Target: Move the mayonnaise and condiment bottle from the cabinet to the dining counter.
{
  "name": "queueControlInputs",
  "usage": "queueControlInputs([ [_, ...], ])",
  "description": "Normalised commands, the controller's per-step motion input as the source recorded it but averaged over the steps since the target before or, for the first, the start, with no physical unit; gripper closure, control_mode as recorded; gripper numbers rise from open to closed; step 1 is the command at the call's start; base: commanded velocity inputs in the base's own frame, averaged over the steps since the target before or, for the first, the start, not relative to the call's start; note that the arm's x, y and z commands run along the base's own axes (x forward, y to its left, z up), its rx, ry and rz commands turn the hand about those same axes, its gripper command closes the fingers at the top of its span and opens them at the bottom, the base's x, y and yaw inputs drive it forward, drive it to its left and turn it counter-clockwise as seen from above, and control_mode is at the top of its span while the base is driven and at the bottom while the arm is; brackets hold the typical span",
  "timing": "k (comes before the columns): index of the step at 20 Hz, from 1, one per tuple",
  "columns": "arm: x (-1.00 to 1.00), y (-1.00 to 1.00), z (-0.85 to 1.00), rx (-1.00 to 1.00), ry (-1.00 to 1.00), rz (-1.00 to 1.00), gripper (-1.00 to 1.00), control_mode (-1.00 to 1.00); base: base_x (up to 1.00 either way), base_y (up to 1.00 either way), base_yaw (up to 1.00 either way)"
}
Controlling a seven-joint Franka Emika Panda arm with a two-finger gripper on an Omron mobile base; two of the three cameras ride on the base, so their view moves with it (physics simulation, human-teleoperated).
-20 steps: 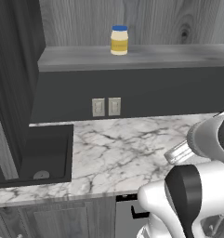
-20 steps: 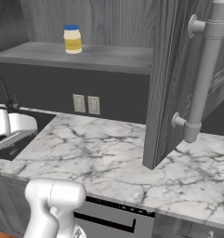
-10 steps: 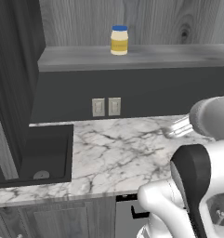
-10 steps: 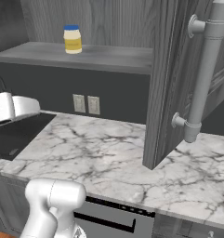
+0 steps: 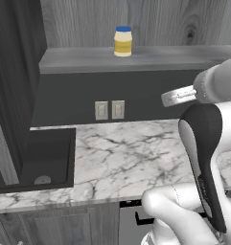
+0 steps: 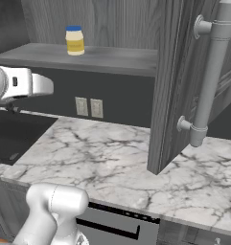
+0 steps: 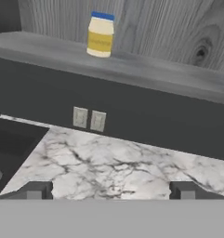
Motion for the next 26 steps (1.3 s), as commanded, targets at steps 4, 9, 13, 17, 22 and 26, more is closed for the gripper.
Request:
queueControlInputs([
  [4, 0.38, 0.0, 0.39, 0.03, 0.0, 0.0, -1.0, -1.0, 0.0, 0.0, 0.0],
  [9, 0.39, -0.02, 0.34, 0.0, 0.0, 0.0, -1.0, -1.0, 0.0, 0.0, 0.0],
  [13, 0.36, 0.0, 0.31, 0.0, -0.04, 0.0, -1.0, -1.0, 0.0, 0.0, 0.0],
  [17, 0.48, 0.02, 0.19, 0.02, -0.06, 0.04, -1.0, -1.0, 0.0, 0.0, 0.0],
  [22, 0.59, 0.0, 0.14, 0.0, -0.14, 0.06, -1.0, -1.0, 0.0, 0.0, 0.0],
  [26, 0.65, 0.02, 0.12, 0.01, -0.12, 0.06, -1.0, -1.0, 0.0, 0.0, 0.0],
])
